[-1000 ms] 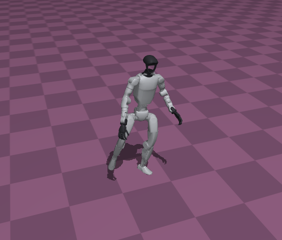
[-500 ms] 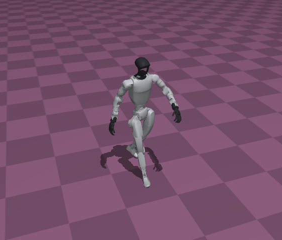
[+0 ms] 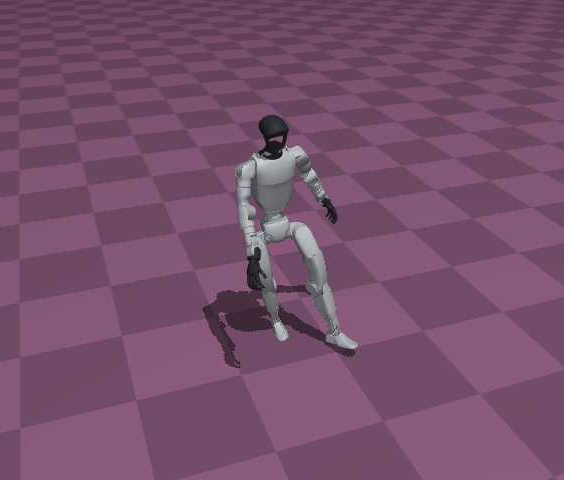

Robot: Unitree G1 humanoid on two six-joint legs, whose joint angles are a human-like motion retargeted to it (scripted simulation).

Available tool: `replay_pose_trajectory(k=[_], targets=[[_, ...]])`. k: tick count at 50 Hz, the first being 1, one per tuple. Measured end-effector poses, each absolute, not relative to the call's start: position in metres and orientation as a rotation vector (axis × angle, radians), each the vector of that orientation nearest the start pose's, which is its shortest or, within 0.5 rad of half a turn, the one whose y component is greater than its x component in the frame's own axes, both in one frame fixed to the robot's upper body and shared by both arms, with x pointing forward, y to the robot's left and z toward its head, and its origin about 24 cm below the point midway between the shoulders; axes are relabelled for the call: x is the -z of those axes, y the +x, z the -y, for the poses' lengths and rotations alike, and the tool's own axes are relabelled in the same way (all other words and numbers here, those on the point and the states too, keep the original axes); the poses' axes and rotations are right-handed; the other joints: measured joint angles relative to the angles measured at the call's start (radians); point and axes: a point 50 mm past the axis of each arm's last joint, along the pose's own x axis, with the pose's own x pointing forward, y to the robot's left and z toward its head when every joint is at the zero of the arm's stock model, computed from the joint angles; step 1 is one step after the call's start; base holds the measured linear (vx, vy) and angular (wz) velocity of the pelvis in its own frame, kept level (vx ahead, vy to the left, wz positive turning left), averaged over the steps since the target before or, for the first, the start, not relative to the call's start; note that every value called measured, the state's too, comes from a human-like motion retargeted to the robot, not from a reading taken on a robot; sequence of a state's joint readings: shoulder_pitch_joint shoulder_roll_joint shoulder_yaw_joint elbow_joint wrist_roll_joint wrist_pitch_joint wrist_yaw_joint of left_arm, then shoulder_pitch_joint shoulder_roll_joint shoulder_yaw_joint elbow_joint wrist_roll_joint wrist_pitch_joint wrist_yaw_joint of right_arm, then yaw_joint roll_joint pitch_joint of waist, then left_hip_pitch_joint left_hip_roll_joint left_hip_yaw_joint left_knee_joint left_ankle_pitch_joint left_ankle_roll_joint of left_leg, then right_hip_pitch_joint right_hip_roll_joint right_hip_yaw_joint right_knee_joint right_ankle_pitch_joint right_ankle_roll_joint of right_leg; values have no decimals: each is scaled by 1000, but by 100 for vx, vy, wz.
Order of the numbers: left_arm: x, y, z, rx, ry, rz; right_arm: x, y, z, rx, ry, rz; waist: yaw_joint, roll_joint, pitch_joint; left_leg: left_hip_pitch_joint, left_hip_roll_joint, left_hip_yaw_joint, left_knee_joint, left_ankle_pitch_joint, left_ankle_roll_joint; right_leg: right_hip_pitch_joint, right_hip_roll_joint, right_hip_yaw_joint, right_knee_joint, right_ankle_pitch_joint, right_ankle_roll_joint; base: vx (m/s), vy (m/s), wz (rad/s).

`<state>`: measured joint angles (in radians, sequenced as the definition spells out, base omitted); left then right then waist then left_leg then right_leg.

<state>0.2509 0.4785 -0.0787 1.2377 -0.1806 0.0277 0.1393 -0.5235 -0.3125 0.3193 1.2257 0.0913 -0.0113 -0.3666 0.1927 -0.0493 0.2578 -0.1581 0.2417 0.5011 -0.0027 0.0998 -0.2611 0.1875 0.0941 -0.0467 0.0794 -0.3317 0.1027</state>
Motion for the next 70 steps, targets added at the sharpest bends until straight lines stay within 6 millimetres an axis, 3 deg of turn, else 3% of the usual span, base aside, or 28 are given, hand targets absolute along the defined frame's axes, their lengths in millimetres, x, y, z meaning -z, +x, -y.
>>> replay_pose_trajectory(k=[3,7,10,13,17,20,22,23,26,27,29,32,35,37,40,42,44,47,50,52,56,58,60,62,65,67,70], targets=[[138,-33,-318,-492,323,-1452,18,327,219,272,-560,-493,100,16,38,-35,-52,229,-23,-25,3,62,36,102,-5,3,28,48,-18,-184],[147,-43,-289,-432,249,-1451,-22,359,198,183,-589,-343,257,32,49,-71,-137,423,14,-88,53,129,71,253,-11,31,48,54,-13,-194],[151,-54,-269,-375,191,-1465,-45,371,182,91,-629,-245,370,22,36,-88,-195,445,102,-148,83,170,85,366,-8,70,45,62,-10,-198],[151,-70,-256,-280,177,-1510,-54,373,162,15,-627,-175,463,-7,3,-94,-239,317,160,-241,124,207,105,473,10,135,41,73,-9,-201],[153,-88,-247,-126,178,-1629,-46,366,132,-73,-590,-144,509,-66,-47,2,-247,213,62,-268,325,220,139,550,131,252,104,77,-5,-158],[154,-87,-251,139,277,-1712,-22,350,117,-166,-581,-195,475,-117,-96,59,-185,241,112,-291,429,105,153,371,414,322,159,74,-5,-75],[155,-67,-263,219,386,-1690,-1,336,122,-201,-601,-259,443,-137,-150,71,-184,240,115,-316,421,-70,44,159,670,293,143,58,33,-40],[155,-50,-271,193,441,-1653,9,329,130,-196,-612,-294,430,-137,-175,90,-195,227,77,-313,373,-153,-33,55,785,251,96,53,40,-2],[149,5,-292,77,645,-1442,43,296,170,-129,-613,-423,315,-69,-222,108,-155,157,155,-357,335,-242,-199,-174,909,127,-88,55,31,114],[144,26,-296,2,681,-1341,54,283,187,-88,-610,-475,266,-37,-231,110,-137,122,199,-376,324,-250,-226,-215,903,97,-127,56,25,197],[128,74,-301,-199,643,-1100,73,255,225,27,-605,-596,180,18,-240,131,-129,41,227,-395,266,-272,-245,-237,836,54,-149,55,22,199],[89,142,-306,-377,482,-748,99,200,283,247,-583,-828,55,62,-238,180,-168,-80,221,-416,198,-297,-259,-205,645,16,-117,54,17,213],[43,198,-309,-343,426,-493,117,125,328,524,-477,-1092,-69,64,-229,209,-221,-212,252,-443,172,-300,-271,-129,384,40,-44,54,9,231],[12,231,-310,-269,499,-377,124,69,343,738,-334,-1240,-130,43,-217,233,-270,-295,267,-459,154,-299,-289,-51,202,113,23,53,2,222],[-31,274,-307,-192,697,-233,131,-15,340,1003,-153,-1433,-170,9,-178,301,-297,-389,276,-487,105,-333,-279,42,34,275,159,54,-13,166],[-52,297,-298,-179,795,-160,133,-54,329,1105,-60,-1517,-199,-6,-150,340,-333,-451,275,-493,95,-333,-303,-1,-108,372,159,49,-13,137],[-70,314,-293,-197,826,-98,137,-75,313,1153,31,-1561,-207,5,-113,376,-287,-477,285,-515,53,-373,-229,-76,-158,383,159,48,-34,78],[-83,330,-275,-203,769,-32,143,-92,290,1182,139,-1580,-264,19,-67,420,-262,-552,284,-529,27,-420,-166,-100,-166,283,159,53,-14,146],[-76,340,-241,-129,695,-15,147,-100,274,1167,211,-1578,-383,26,-29,460,-288,-694,278,-512,44,-380,-171,-8,-156,300,159,58,9,264],[-51,332,-214,15,702,-68,146,-121,261,1135,233,-1607,-464,15,-56,476,-331,-802,254,-468,71,-345,-219,17,-126,337,155,56,11,289],[-27,325,-175,332,774,-162,152,-92,270,1056,260,-1557,-527,58,-60,432,-369,-950,322,-410,56,-307,-278,-47,-93,303,50,51,-13,196],[-7,312,-168,448,772,-251,152,-77,278,1017,245,-1520,-518,80,-58,410,-376,-1003,383,-364,12,-286,-294,-89,-65,249,16,49,-24,106],[13,297,-169,481,725,-347,149,-51,298,986,186,-1449,-492,83,-48,372,-421,-948,493,-317,-1,-257,-339,-97,-34,203,23,51,-9,60],[33,283,-180,417,681,-435,143,-19,319,969,102,-1353,-479,71,-49,256,-394,-769,654,-303,-1,-243,-370,-126,-8,166,18,40,-25,85],[64,252,-212,239,690,-565,130,26,341,927,-65,-1222,-463,63,-69,75,-149,-450,846,-377,29,-221,-317,-194,8,112,-31,34,-58,95],[79,233,-234,105,692,-645,116,58,357,875,-205,-1141,-444,43,-74,30,-23,-238,854,-422,108,-189,-307,-228,17,84,-37,35,-44,82],[94,205,-267,-47,687,-769,91,106,378,799,-388,-1035,-395,28,-72,-7,48,-42,725,-415,145,-151,-267,-262,26,58,-33,32,-39,48]])
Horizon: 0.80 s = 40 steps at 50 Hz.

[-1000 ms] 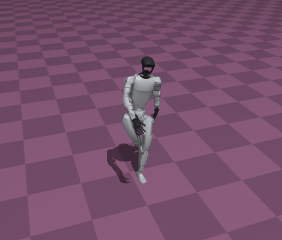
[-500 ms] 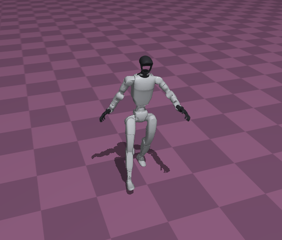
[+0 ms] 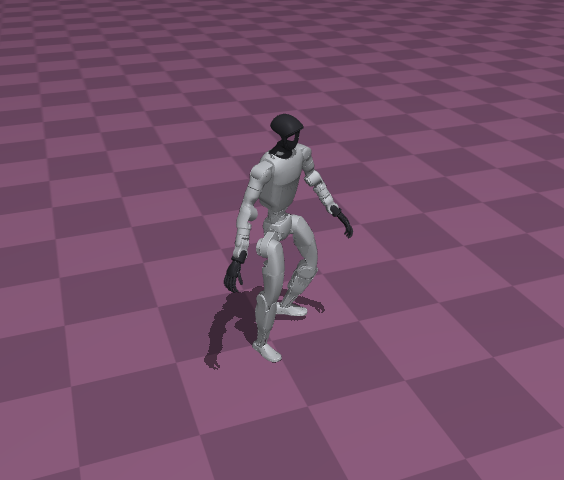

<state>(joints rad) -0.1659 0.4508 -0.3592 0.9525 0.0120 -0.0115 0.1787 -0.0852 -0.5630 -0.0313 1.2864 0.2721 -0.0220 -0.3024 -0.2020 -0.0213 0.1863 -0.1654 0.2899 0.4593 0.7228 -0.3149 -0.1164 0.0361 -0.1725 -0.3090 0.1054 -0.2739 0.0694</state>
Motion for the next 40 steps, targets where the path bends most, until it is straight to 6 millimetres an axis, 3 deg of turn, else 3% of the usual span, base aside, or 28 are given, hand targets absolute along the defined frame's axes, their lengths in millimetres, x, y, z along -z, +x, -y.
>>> replay_pose_trajectory(k=[8,10,12,15,17,21,25,28,31,33,36,38,40], targets=[[91,143,-340,-402,459,-893,15,204,409,850,-536,-764,398,-44,58,-13,-148,51,-638,297,-31,56,162,122,67,-74,24,32,-35,-96],[93,117,-354,-462,463,-943,-5,228,408,872,-525,-680,491,-50,69,-36,-143,145,-633,303,-51,81,200,169,75,-85,41,40,-25,-129],[94,98,-363,-576,399,-972,-28,256,403,875,-502,-573,557,-55,98,-14,-184,253,-690,317,-20,157,225,204,-20,-59,41,39,-21,-77],[101,60,-369,-665,371,-1082,-55,291,385,825,-449,-423,640,-69,104,4,-223,484,-677,257,16,206,252,228,-43,-60,56,45,-17,-46],[107,29,-368,-678,379,-1185,-68,314,363,752,-421,-320,673,-86,100,14,-221,639,-579,186,48,240,267,231,-58,-59,51,48,-14,-26],[117,-21,-358,-732,355,-1365,-81,343,311,556,-461,-172,729,-128,70,41,-282,659,-600,133,66,272,310,236,-71,-40,35,50,-13,-3],[122,-51,-347,-619,406,-1527,-63,344,264,377,-551,-130,779,-176,28,91,-300,568,-684,92,90,290,349,255,-40,34,49,55,-11,28],[129,-57,-334,-509,404,-1579,-33,331,237,224,-594,-188,805,-187,0,147,-278,539,-692,76,90,288,365,324,33,143,113,58,-3,51],[140,-58,-312,-377,353,-1593,-3,313,221,65,-557,-285,791,-163,-49,164,-197,500,-591,18,137,214,360,292,235,205,184,54,3,83],[148,-50,-295,-338,281,-1572,14,302,219,14,-509,-363,775,-146,-88,163,-168,460,-569,-5,155,118,270,132,431,186,166,47,10,87],[156,-35,-275,-209,257,-1527,43,277,232,47,-414,-499,730,-116,-150,142,-129,371,-487,-48,148,74,27,-201,588,107,40,45,15,133],[157,-20,-269,-121,290,-1479,61,256,248,137,-338,-588,690,-84,-186,130,-113,288,-451,-67,124,100,-78,-375,561,79,-13,43,15,187],[155,0,-270,-107,312,-1392,76,233,263,267,-240,-666,670,-74,-203,127,-124,215,-423,-84,108,99,-155,-452,494,83,14,42,11,188]])
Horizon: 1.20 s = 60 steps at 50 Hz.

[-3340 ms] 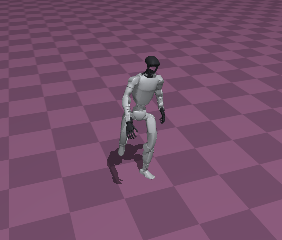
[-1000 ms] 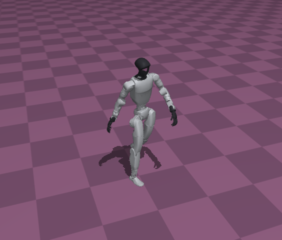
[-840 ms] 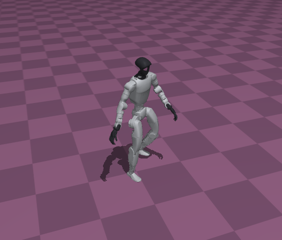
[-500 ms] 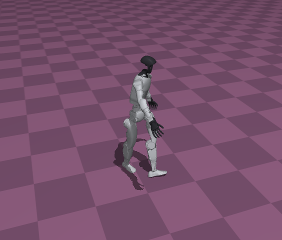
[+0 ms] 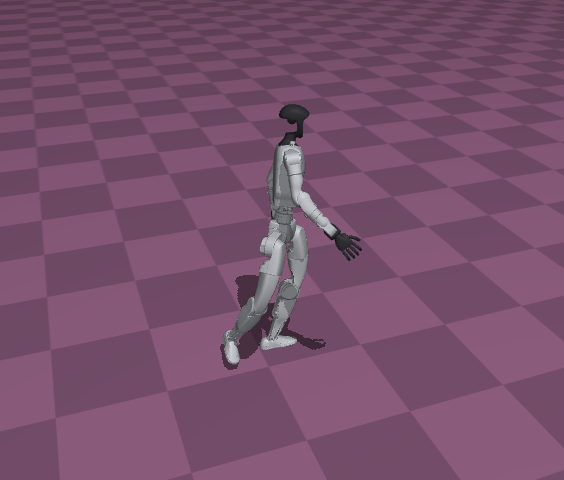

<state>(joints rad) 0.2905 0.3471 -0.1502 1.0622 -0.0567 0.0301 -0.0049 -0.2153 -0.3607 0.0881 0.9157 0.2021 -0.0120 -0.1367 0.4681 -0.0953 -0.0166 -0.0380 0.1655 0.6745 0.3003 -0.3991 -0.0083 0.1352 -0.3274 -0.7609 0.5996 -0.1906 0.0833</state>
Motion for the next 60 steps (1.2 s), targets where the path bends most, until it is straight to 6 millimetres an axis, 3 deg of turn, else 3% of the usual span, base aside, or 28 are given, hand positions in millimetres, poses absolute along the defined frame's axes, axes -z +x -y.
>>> replay_pose_trajectory(k=[2,5,8,10,14,20,23,25,27,31,35,38,40,43,46,48,50,53,55,58,60], targets=[[151,14,-274,-181,263,-1315,90,207,279,417,-131,-734,-34,7,-7,-12,-26,-91,54,-19,-36,17,3,33,-207,30,28,39,8,215],[139,37,-292,-322,322,-1158,107,173,292,618,12,-812,-74,-33,-8,12,-131,-199,10,-17,-82,-37,-23,250,-422,75,129,35,0,217],[124,56,-316,-466,367,-1050,121,148,293,747,118,-888,-110,-63,5,23,-175,-305,22,-30,-101,-103,-23,441,-542,75,176,32,-11,194],[115,69,-332,-529,421,-1012,127,138,290,788,174,-926,-124,-63,21,36,-168,-363,30,-38,-120,-155,7,475,-585,90,179,29,-21,153],[103,92,-350,-635,430,-963,128,140,290,786,223,-934,-163,-42,94,92,-158,-465,43,-55,-146,-241,67,462,-610,174,179,29,-18,143],[94,99,-363,-424,627,-1025,116,156,296,698,151,-855,-286,-3,208,205,-175,-637,38,-53,-184,-321,130,484,-627,223,179,36,-5,162],[92,106,-362,-372,666,-1009,111,157,302,704,130,-821,-385,11,252,253,-189,-760,35,-39,-189,-323,120,497,-650,195,179,44,1,235],[92,93,-365,-273,761,-1054,116,138,302,704,129,-828,-461,14,259,295,-193,-854,13,-16,-192,-314,103,546,-642,136,179,47,-4,271],[90,109,-361,-260,779,-1007,109,140,312,739,131,-800,-523,20,272,289,-207,-934,34,-13,-189,-305,91,637,-665,91,178,46,-8,264],[90,123,-351,-213,790,-959,106,118,332,851,139,-785,-609,33,251,281,-226,-1049,62,0,-177,-269,64,783,-646,76,176,46,-21,227],[98,122,-338,-243,726,-948,106,92,350,975,108,-842,-607,81,203,232,-194,-989,151,60,-192,-224,45,704,-634,71,158,43,-32,121],[111,109,-319,-335,573,-957,103,86,361,1071,64,-884,-573,116,167,154,-131,-762,281,160,-194,-206,48,661,-631,48,145,38,-31,55],[117,98,-308,-366,481,-965,100,90,365,1116,38,-880,-555,120,150,99,-74,-565,388,211,-167,-206,39,640,-604,35,150,34,-29,64],[125,83,-295,-314,446,-996,93,105,366,1140,25,-818,-532,117,143,34,-16,-353,506,195,-110,-194,21,595,-563,0,154,30,-23,86],[134,65,-281,-226,491,-1050,85,125,365,1128,17,-762,-491,141,134,-38,-52,-311,469,137,-126,-153,31,550,-594,-15,109,24,-16,80],[140,53,-271,-177,502,-1094,81,142,363,1066,-23,-753,-452,156,142,-72,-88,-310,372,107,-121,-154,35,528,-548,-38,117,21,-13,66],[144,43,-265,-154,511,-1131,72,164,360,1056,-20,-708,-415,170,148,-117,-105,-294,263,91,-91,-129,49,498,-573,-43,87,17,-12,65],[149,29,-262,-181,467,-1187,59,201,350,1005,-16,-647,-332,172,168,-128,-123,-235,-3,148,-51,-125,64,475,-554,-63,90,17,-10,37],[152,17,-263,-185,461,-1240,50,226,340,910,-61,-630,-277,176,186,-142,-121,-201,-145,227,-55,-105,84,460,-562,-72,82,19,-7,22],[155,-2,-265,-206,464,-1317,32,263,324,825,-63,-550,-197,178,213,-167,-105,-146,-288,343,-110,-70,111,449,-577,-87,71,23,-2,6],[155,-19,-267,-206,460,-1380,22,282,310,728,-102,-515,-160,171,219,-187,-83,-65,-323,338,-133,-56,117,434,-557,-107,69,29,2,15]])
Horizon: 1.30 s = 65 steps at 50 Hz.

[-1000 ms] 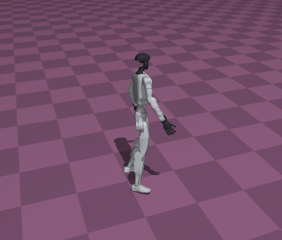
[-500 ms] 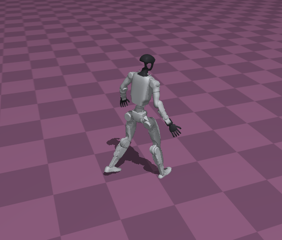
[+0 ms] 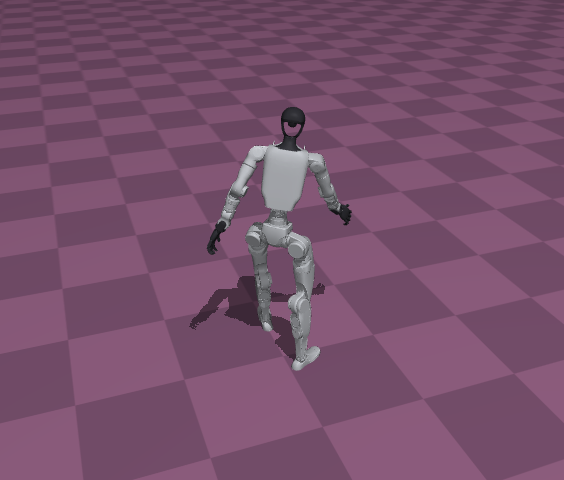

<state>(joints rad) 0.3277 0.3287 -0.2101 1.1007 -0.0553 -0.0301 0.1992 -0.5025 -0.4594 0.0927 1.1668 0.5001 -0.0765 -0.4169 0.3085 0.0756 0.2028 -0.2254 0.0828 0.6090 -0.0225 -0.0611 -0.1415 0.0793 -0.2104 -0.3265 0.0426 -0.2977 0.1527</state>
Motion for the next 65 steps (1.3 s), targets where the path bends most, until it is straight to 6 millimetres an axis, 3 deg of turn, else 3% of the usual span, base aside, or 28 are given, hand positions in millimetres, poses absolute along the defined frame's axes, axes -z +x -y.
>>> replay_pose_trajectory(k=[4,7,10,13,15,18,21,25,28,30,36,42,45,50,52,53,55,57,60,63,65], targets=[[153,-43,-273,-232,385,-1467,2,312,281,511,-163,-420,56,-46,-6,11,52,285,22,-82,-2,36,2,-29,-3,-21,4,36,7,27],[150,-56,-282,-306,318,-1515,-1,317,265,377,-166,-379,75,-95,-32,37,73,413,60,-71,28,58,-1,-53,5,-22,-2,46,15,41],[146,-67,-291,-386,283,-1550,14,302,261,318,-162,-412,88,-134,-64,72,74,393,67,-42,37,51,-24,-65,141,-6,15,55,24,54],[144,-68,-297,-361,324,-1574,46,266,272,322,-189,-534,65,-128,-107,79,117,299,185,-123,51,78,-26,-85,255,99,2,57,31,119],[143,-55,-304,-357,354,-1542,69,235,282,344,-205,-649,61,-120,-132,94,129,242,226,-167,80,49,-41,-75,391,150,10,53,30,129],[137,-9,-318,-396,376,-1371,97,191,297,405,-192,-830,67,-125,-155,98,123,161,264,-209,109,-30,-96,-92,533,120,16,47,25,128],[125,38,-323,-426,377,-1151,116,153,306,451,-190,-991,60,-124,-161,113,101,90,291,-242,104,-50,-153,-173,452,94,-16,43,21,121],[101,90,-324,-365,426,-896,127,120,314,489,-217,-1118,22,-138,-142,139,48,-4,350,-298,74,-69,-215,-276,238,216,12,41,16,126],[84,118,-323,-221,547,-797,128,109,316,519,-201,-1123,-19,-149,-116,173,-15,-65,378,-331,52,-78,-233,-323,20,313,52,38,13,117],[74,131,-325,-147,598,-763,131,103,313,539,-160,-1114,-22,-143,-95,221,-24,-88,377,-347,35,-157,-254,-348,52,308,109,37,7,68],[44,177,-334,12,841,-673,126,118,304,543,-21,-988,-140,-130,-11,316,-80,-227,369,-365,-26,-217,-203,-515,-93,313,109,35,5,120],[17,211,-341,58,978,-614,119,128,309,519,28,-934,-381,-113,55,404,-112,-446,341,-342,-52,-242,-149,-322,-97,336,109,39,-2,212],[1,229,-340,108,1048,-560,119,114,318,574,47,-934,-472,-98,43,392,-96,-546,373,-350,-47,-266,-133,-292,-40,329,109,43,-14,214],[-29,262,-335,69,1138,-417,119,81,340,706,46,-1008,-530,-95,19,414,-129,-659,364,-348,-30,-187,-123,-413,-71,287,68,46,-15,151],[-29,263,-336,16,1071,-409,121,60,347,761,30,-1067,-513,-87,3,441,-117,-675,342,-331,-33,-220,-121,-325,25,228,63,47,-26,64],[-27,263,-338,-20,1045,-413,120,57,351,781,20,-1084,-511,-80,-3,437,-117,-683,355,-325,-34,-198,-94,-282,-38,242,23,45,-30,45],[-15,254,-343,-93,953,-457,116,49,361,824,-14,-1113,-505,-59,-14,432,-102,-696,386,-300,-47,-175,-70,-240,-67,250,-14,46,-33,26],[3,238,-347,-143,847,-531,111,47,369,857,-59,-1118,-492,-40,-24,426,-89,-710,423,-257,-61,-165,-62,-239,-46,231,-9,48,-35,-9],[34,206,-350,-163,747,-676,107,48,374,868,-105,-1104,-456,-48,-46,397,-93,-730,502,-144,-91,-218,-84,-206,116,150,25,48,-37,-39],[57,182,-347,-73,810,-812,101,68,376,825,-123,-1023,-471,-86,-51,281,-95,-705,693,-64,-120,-196,-112,-207,144,96,7,45,-34,19],[71,165,-347,-13,854,-901,99,80,373,776,-137,-983,-471,-101,-50,204,-6,-626,794,-91,-109,-170,-86,-217,154,58,-1,42,-44,18]])
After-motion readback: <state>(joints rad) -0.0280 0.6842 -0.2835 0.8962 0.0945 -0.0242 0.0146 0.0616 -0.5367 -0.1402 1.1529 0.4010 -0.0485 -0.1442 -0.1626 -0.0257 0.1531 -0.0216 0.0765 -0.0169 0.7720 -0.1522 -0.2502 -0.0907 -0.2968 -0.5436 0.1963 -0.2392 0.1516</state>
